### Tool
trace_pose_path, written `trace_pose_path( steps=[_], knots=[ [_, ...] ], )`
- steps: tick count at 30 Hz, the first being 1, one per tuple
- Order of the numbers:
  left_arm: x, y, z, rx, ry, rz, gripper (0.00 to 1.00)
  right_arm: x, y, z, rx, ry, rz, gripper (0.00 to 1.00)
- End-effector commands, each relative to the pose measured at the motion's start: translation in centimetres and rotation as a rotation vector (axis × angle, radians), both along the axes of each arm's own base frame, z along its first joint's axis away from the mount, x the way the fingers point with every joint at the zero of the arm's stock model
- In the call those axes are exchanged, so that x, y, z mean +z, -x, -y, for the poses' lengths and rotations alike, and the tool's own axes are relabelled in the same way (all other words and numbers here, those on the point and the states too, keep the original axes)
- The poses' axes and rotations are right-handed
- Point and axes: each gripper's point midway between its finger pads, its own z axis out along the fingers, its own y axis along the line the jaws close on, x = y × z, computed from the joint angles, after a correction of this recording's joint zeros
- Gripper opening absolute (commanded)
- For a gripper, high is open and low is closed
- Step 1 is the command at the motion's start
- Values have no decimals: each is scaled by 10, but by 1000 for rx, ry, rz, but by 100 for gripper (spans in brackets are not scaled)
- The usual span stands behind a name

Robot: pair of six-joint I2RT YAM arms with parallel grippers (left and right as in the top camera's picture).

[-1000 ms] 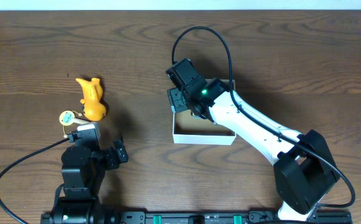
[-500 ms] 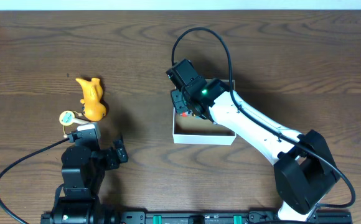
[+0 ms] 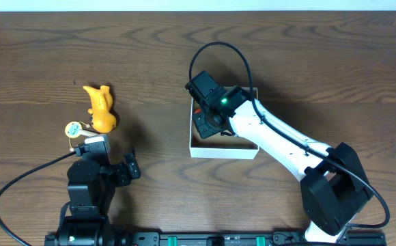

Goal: Pack container
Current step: 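Lower the red ball into the box corner and open the right gripper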

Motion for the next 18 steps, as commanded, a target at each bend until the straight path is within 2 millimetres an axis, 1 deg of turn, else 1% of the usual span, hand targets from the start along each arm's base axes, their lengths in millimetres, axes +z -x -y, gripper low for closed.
trace_pose_path(
  steps=[1, 9, 15, 18],
  knots=[
    [10, -2, -1, 11, 8, 21, 98, 8, 11, -12, 86, -43, -15, 1],
    [10, -2, -1, 11, 8, 21, 98, 5, 10, -14, 88, -43, -15, 2],
    [10, -2, -1, 12, 7, 21, 98, -12, 6, -18, 87, -31, -29, 2],
    [10, -2, -1, 11, 8, 21, 98, -19, 0, -21, 84, -35, -17, 2]
  ],
)
